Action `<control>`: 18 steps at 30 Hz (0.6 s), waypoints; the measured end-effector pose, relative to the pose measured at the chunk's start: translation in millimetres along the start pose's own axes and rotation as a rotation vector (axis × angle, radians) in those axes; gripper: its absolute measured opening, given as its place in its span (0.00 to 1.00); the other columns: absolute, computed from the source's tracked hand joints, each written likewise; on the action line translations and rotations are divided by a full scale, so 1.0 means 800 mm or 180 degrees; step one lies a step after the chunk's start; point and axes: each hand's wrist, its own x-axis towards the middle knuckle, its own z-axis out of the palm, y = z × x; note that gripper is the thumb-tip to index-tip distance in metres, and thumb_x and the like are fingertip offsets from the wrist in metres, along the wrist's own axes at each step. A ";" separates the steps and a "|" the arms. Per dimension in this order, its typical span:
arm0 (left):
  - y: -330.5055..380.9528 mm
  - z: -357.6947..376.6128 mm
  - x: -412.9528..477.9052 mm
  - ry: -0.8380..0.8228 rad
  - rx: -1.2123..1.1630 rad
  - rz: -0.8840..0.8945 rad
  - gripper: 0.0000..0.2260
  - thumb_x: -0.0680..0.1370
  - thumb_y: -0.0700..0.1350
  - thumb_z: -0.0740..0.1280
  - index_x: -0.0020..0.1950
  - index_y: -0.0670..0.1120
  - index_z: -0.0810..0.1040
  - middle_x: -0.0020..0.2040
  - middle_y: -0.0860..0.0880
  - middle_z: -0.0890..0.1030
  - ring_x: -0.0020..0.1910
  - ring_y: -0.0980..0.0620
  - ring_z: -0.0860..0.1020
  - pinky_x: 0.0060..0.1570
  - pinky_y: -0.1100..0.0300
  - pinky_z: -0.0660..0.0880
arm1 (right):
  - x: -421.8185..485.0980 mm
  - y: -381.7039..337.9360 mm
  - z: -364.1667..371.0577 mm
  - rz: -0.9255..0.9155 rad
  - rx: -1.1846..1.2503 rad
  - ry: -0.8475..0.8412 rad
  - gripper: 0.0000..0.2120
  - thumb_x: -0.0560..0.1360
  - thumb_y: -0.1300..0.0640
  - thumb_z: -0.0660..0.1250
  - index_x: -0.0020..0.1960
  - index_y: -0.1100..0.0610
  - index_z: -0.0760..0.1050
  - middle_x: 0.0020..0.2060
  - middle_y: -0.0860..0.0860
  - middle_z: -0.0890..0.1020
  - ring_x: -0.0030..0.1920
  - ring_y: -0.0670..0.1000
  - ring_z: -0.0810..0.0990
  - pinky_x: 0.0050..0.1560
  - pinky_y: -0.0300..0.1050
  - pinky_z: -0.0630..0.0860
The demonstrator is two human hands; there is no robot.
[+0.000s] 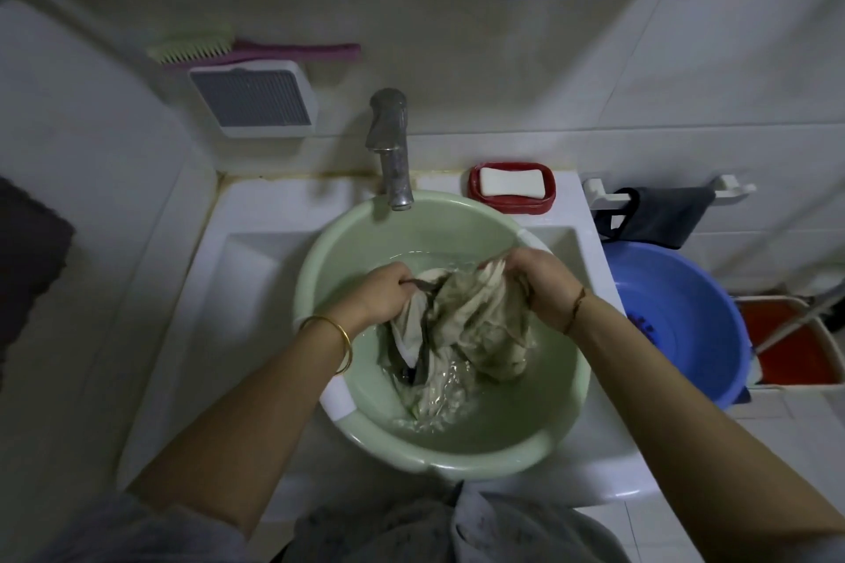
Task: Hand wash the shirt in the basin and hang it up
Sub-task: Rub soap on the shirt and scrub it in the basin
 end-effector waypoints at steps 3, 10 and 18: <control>-0.001 0.000 -0.002 0.0343 -0.0191 0.0045 0.07 0.80 0.46 0.59 0.42 0.49 0.70 0.44 0.44 0.77 0.46 0.43 0.75 0.47 0.53 0.71 | 0.004 0.017 -0.003 0.0003 -0.1377 -0.0124 0.07 0.72 0.63 0.63 0.36 0.59 0.75 0.31 0.54 0.75 0.32 0.53 0.72 0.33 0.43 0.68; -0.026 -0.007 -0.013 0.0933 -0.0367 0.0272 0.10 0.80 0.48 0.58 0.39 0.48 0.68 0.37 0.44 0.74 0.40 0.42 0.74 0.43 0.48 0.72 | -0.003 0.027 0.021 -0.0565 -0.4006 -0.0655 0.20 0.70 0.44 0.67 0.59 0.51 0.74 0.56 0.53 0.77 0.57 0.56 0.75 0.59 0.51 0.73; -0.042 -0.010 -0.014 0.0952 -0.0644 0.0207 0.08 0.81 0.44 0.59 0.43 0.44 0.71 0.40 0.43 0.74 0.42 0.44 0.74 0.45 0.51 0.71 | 0.006 0.064 0.080 -0.1409 -0.5154 -0.0752 0.22 0.77 0.52 0.60 0.70 0.50 0.63 0.62 0.56 0.72 0.62 0.60 0.72 0.61 0.53 0.70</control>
